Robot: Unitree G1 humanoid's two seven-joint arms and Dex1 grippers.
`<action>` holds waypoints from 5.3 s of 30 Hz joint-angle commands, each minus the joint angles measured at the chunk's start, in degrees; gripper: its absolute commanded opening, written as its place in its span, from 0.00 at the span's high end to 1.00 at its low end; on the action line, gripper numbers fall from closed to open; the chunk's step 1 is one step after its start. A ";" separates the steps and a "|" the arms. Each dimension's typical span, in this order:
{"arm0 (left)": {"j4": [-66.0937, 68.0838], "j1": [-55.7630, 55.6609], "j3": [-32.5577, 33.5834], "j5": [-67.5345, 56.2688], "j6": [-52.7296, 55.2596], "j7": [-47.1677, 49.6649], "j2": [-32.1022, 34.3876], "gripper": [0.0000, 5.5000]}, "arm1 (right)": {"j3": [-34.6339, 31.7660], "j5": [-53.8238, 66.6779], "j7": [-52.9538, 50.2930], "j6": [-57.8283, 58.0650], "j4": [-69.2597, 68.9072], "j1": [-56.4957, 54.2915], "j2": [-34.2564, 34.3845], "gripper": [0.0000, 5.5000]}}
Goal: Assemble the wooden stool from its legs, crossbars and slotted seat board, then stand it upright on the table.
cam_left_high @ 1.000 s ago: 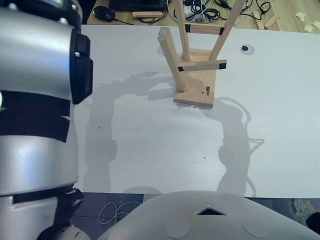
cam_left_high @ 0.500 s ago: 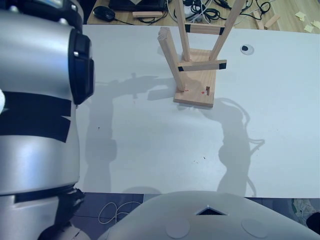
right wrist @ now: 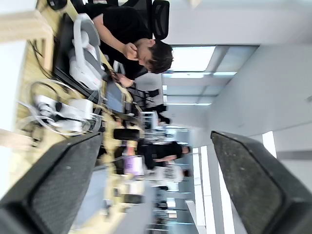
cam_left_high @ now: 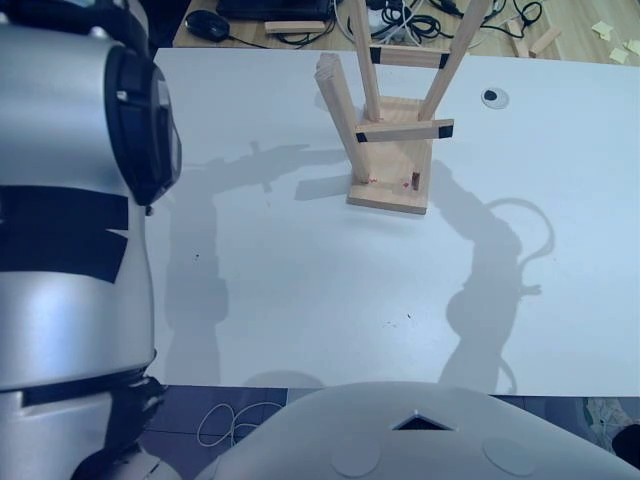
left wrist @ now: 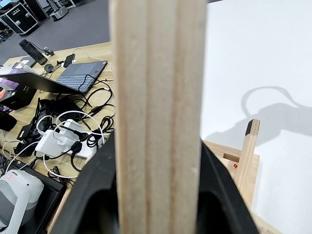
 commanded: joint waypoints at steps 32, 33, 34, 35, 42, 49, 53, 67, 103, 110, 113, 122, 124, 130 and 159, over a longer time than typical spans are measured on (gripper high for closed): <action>-28.19 10.86 -7.61 -22.30 12.64 -14.40 0.52 0.82 | -21.01 59.26 10.51 90.09 -54.97 16.04 14.54 0.43; -28.05 10.96 -8.00 -22.21 12.28 -14.40 0.81 0.82 | -20.35 59.60 11.49 91.55 -55.24 16.09 13.54 0.45; -27.93 11.03 -8.41 -22.21 11.94 -14.40 1.14 0.82 | -19.76 59.78 12.25 92.69 -55.39 16.15 12.62 0.48; -27.95 11.12 -8.91 -22.35 11.80 -14.40 1.54 0.82 | -19.24 59.72 13.01 93.45 -55.41 16.25 11.77 0.51; -29.25 11.93 -11.46 -23.90 11.81 -14.41 2.87 0.82 | -17.92 59.13 14.52 93.57 -53.86 16.79 10.07 0.72; -29.89 12.36 -10.53 -23.67 10.35 -14.32 1.67 0.82 | -18.36 59.76 13.70 92.88 -54.86 18.19 11.16 0.79; -28.95 11.78 -8.46 -22.65 9.85 -12.12 0.77 0.69 | -19.10 59.65 12.28 91.83 -55.48 19.30 11.46 0.80; -30.31 25.69 12.59 -24.13 10.49 9.64 15.26 0.30 | -32.55 57.50 -5.84 86.55 -59.74 33.08 7.03 0.81; -83.73 77.75 -13.78 -18.33 49.95 53.16 -17.00 0.02 | -42.93 73.27 -58.23 95.12 -93.80 74.44 29.70 0.82; -82.98 75.79 -19.06 -7.48 42.15 58.50 -9.58 0.02 | -41.26 74.28 -59.22 94.55 -93.97 75.25 30.41 0.82; -82.62 75.52 -20.28 -5.95 41.00 57.79 -8.13 0.02 | -40.75 74.88 -59.79 94.89 -94.73 75.96 30.68 0.82; -77.11 75.43 -22.50 -8.00 43.20 54.60 -12.91 0.02 | -37.97 76.72 -61.97 95.01 -96.67 78.34 31.48 0.82; -77.10 75.58 -22.72 -8.42 43.36 53.78 -13.24 0.02 | -37.71 76.57 -61.77 94.51 -96.30 78.60 31.09 0.82; -79.18 76.54 -22.76 -10.36 44.24 52.41 -15.03 0.02 | -37.96 75.50 -60.27 93.30 -94.88 79.39 28.77 0.82; -78.77 74.53 -17.82 -8.47 38.99 55.42 -13.83 0.02 | -33.67 68.30 -37.09 88.78 -73.97 74.37 16.98 0.82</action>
